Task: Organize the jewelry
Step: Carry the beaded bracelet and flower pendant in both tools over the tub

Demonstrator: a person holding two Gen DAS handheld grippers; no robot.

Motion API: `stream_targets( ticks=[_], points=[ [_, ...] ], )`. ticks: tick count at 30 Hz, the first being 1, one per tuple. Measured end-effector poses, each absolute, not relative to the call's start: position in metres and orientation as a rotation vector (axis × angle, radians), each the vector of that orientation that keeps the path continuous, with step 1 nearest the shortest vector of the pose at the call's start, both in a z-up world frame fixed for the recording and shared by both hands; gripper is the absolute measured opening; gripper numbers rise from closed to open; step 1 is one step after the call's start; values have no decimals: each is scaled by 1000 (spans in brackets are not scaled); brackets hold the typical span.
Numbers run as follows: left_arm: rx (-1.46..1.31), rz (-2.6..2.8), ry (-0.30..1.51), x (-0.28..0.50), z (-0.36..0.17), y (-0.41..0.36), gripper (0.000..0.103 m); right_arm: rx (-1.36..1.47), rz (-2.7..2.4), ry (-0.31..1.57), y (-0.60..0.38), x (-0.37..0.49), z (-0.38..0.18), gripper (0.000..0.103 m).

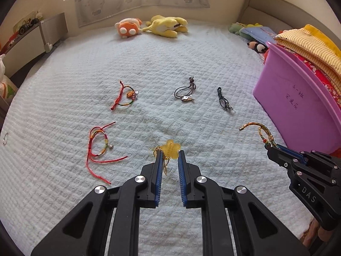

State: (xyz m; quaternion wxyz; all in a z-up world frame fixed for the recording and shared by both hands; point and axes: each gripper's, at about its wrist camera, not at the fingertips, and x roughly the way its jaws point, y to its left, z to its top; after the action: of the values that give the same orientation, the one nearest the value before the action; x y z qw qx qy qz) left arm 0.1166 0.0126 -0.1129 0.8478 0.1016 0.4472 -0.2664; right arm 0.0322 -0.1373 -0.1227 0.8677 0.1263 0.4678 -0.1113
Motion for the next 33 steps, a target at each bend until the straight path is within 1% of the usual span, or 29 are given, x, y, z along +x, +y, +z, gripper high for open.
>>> stream_targets(
  ticks=[13, 21, 27, 33],
  points=[
    [274, -678, 963, 80, -11, 21, 14, 392, -294, 957, -133, -19, -8, 9],
    [284, -748, 945, 66, 44, 16, 14, 466, -371, 922, -151, -61, 49, 9],
    [272, -835, 906, 61, 83, -7, 14, 472, -454, 891, -180, -86, 85, 9],
    [251, -905, 869, 59, 117, -56, 14, 493, -503, 839, -225, -109, 112, 9]
  ],
)
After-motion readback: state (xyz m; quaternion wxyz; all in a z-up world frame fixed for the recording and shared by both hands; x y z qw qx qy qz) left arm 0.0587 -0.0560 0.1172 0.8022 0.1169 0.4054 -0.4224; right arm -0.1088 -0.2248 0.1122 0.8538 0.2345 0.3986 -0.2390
